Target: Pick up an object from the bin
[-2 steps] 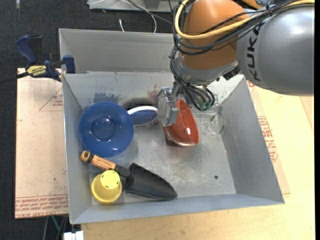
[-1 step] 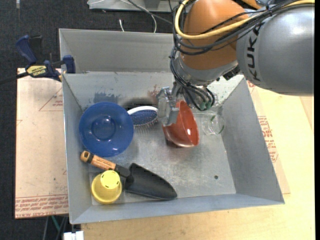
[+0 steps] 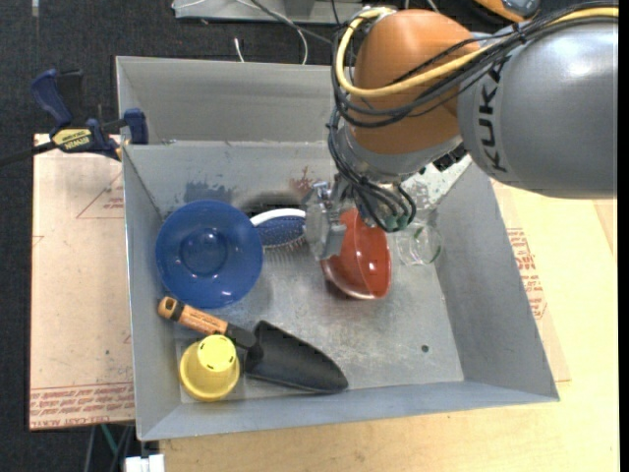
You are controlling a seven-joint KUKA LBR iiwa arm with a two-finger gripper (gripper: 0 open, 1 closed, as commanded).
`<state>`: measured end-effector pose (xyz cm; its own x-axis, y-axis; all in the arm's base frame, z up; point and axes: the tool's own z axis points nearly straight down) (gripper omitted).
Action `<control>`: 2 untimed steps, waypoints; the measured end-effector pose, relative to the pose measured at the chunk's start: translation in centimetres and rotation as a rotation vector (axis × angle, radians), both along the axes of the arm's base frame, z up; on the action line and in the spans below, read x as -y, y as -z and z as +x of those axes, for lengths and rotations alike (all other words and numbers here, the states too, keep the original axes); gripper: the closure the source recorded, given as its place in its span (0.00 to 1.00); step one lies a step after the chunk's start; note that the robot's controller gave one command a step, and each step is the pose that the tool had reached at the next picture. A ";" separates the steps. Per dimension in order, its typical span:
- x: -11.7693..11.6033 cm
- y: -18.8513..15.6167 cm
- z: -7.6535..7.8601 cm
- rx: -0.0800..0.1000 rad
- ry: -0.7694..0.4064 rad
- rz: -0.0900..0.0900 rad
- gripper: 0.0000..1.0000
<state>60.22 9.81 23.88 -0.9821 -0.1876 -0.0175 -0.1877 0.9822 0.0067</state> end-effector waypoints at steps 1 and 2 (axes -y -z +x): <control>1.9 1.1 2.5 0.003 -0.145 -0.001 1.00; 2.2 2.3 2.4 0.011 -0.180 -0.002 1.00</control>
Offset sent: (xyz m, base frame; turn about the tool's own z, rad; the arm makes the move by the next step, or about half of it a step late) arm -0.0525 -0.0123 -0.0540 -0.0397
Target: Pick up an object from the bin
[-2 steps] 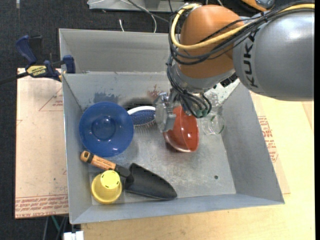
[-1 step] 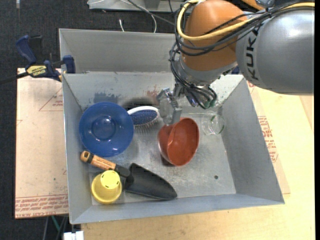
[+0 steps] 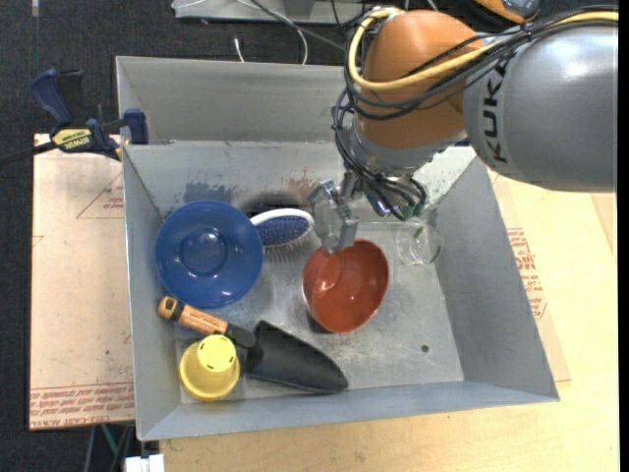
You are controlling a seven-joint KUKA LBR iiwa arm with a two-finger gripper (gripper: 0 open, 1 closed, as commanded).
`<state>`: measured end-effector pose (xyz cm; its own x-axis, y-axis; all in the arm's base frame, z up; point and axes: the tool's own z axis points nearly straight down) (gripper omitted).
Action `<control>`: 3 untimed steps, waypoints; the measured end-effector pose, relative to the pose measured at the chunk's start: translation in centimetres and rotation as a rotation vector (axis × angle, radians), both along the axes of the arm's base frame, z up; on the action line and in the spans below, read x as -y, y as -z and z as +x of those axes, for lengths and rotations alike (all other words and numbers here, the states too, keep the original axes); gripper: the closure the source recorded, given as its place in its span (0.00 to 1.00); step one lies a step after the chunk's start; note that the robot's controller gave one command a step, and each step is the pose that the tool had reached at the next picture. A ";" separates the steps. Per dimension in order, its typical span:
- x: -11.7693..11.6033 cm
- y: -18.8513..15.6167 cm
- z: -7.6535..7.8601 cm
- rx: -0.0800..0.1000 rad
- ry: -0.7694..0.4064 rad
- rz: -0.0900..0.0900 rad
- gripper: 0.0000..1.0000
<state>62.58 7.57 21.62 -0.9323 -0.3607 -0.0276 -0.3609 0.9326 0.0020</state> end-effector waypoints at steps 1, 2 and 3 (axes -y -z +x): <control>-0.6 -2.1 -3.1 -0.001 -0.071 -0.001 1.00; -0.6 0.1 -4.2 0.006 -0.191 -0.003 1.00; -1.2 2.5 -4.9 0.009 -0.301 -0.005 1.00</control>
Offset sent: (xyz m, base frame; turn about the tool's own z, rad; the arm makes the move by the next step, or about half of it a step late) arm -0.0706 0.0077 -0.0648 -0.1019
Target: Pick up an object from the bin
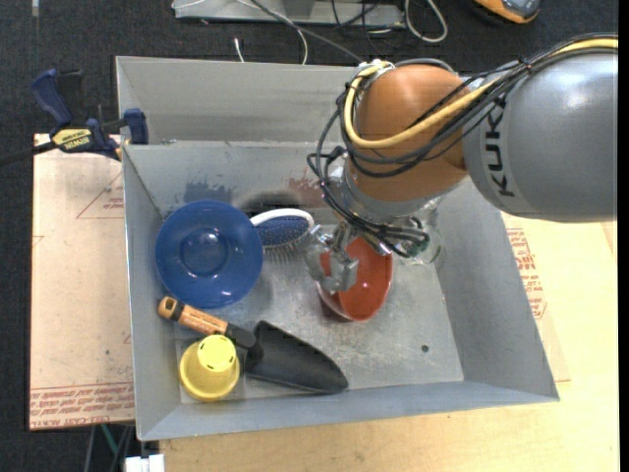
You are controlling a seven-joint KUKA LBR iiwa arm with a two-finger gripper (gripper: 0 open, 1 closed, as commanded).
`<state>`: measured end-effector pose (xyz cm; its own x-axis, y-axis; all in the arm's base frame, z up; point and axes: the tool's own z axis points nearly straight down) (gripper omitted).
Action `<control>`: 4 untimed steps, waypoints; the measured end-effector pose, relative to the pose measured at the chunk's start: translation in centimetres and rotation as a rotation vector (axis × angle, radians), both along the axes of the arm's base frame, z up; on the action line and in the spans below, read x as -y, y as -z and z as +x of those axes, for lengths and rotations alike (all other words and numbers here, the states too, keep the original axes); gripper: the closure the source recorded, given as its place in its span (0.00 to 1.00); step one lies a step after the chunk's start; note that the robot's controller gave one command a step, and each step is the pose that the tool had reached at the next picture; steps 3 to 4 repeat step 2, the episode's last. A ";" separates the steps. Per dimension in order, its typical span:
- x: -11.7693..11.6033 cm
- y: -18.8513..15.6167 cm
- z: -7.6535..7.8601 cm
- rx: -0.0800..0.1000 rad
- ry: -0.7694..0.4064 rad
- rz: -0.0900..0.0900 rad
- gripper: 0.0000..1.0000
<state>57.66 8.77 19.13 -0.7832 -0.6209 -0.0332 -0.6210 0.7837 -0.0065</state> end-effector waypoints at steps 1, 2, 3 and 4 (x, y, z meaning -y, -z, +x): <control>0.3 -2.4 -0.3 -0.013 -0.002 -0.001 1.00; -0.5 -5.5 -0.6 0.003 0.002 -0.001 1.00; -0.5 -5.5 -0.6 0.003 0.002 -0.001 1.00; -0.5 -5.5 -0.6 0.003 0.002 -0.001 1.00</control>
Offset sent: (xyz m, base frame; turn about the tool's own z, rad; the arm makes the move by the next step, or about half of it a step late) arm -0.0286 0.0450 -0.0055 -0.0261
